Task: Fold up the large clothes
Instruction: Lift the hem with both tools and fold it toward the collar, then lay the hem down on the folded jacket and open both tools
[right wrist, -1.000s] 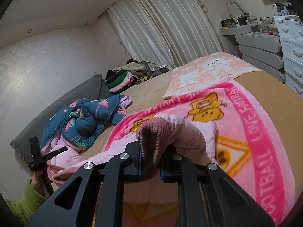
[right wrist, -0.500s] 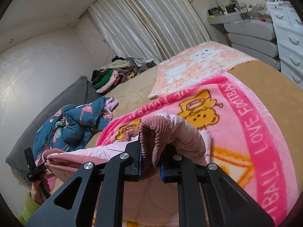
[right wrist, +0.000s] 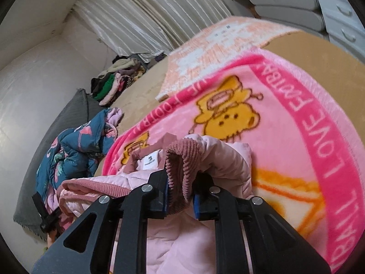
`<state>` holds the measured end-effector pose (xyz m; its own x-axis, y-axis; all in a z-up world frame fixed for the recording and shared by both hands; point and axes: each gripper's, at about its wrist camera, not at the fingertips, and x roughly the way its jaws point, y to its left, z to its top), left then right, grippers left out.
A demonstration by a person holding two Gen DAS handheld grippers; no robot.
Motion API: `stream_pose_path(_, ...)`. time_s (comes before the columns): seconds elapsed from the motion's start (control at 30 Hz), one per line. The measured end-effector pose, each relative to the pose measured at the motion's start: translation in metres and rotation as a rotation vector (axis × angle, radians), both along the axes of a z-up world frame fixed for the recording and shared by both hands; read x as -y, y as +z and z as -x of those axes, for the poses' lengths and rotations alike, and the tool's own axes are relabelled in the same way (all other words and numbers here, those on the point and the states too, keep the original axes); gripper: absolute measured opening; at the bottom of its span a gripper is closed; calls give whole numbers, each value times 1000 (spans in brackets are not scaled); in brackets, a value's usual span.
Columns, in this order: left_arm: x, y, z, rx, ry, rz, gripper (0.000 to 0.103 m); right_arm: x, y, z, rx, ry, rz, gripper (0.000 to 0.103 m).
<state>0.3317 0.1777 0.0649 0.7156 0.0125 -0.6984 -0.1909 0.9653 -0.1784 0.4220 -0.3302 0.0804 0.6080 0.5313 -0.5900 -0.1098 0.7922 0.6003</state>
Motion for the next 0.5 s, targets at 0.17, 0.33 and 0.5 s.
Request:
stream_pose_path(0.17,-6,-24,-18,-50,13,22,12,10,-13,-8,-41,-18,-145,27)
stream_pose_path(0.33,-12,-39,-27,-68,22,50,13,0,7,21,85,2,-76,91)
stream_pose_path(0.5,-11,-40,-32,-68,36,81,18,-53,-6,47,95,134,239,91)
